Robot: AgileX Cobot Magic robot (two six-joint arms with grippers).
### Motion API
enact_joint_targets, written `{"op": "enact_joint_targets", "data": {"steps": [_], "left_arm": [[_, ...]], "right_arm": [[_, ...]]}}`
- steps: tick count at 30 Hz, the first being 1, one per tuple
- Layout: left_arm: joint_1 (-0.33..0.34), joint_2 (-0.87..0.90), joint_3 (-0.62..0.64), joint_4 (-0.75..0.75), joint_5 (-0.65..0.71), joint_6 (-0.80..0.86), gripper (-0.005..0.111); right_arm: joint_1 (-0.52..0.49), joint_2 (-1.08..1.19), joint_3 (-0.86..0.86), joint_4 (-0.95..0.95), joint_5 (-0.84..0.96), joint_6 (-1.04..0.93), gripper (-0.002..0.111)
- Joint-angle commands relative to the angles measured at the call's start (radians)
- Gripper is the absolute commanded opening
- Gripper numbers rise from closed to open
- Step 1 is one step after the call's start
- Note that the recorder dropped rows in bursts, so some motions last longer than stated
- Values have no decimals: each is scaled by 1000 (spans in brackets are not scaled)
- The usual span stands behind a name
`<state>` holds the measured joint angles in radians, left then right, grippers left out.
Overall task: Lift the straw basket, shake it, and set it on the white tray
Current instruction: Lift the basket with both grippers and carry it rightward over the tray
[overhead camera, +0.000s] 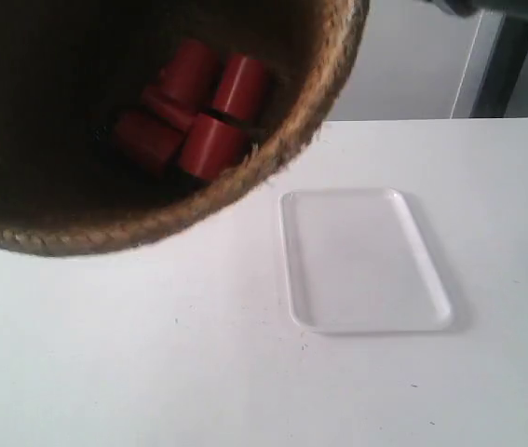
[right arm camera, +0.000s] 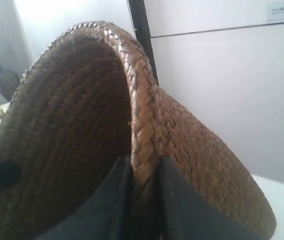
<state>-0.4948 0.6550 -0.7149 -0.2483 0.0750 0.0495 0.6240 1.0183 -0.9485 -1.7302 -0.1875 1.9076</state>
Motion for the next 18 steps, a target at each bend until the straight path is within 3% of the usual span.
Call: {"op": "enact_joint_targets", "data": {"steps": [1, 3, 5, 7, 8, 9, 11, 12, 16, 18], "left_arm": [[-8, 57, 157, -12, -82, 15, 0], [-8, 52, 98, 1, -55, 34, 0], [-8, 6, -62, 5, 101, 62, 0], [-8, -48, -124, 1, 179, 59, 0], [-8, -64, -103, -3, 190, 59, 0], [-8, -79, -6, -14, 173, 36, 0], [-8, -63, 164, -17, 11, 19, 0], [-8, -59, 193, -17, -33, 19, 0], [-8, -127, -1, 1, 72, 75, 0], [-8, -170, -13, -10, 89, 86, 0]], "right_arm": [[3, 76, 169, -14, 148, -21, 0], [3, 65, 148, -14, 174, -46, 0], [3, -38, 63, -14, 78, -74, 0], [3, -131, 48, -14, 25, -72, 0], [3, -136, 77, -14, 24, -55, 0], [3, -116, 175, -14, 59, -26, 0], [3, -21, 278, -14, 173, -26, 0], [3, 5, 282, -14, 203, -24, 0], [3, -126, 83, -14, -12, -28, 0], [3, -207, 78, -14, -19, -23, 0]]}}
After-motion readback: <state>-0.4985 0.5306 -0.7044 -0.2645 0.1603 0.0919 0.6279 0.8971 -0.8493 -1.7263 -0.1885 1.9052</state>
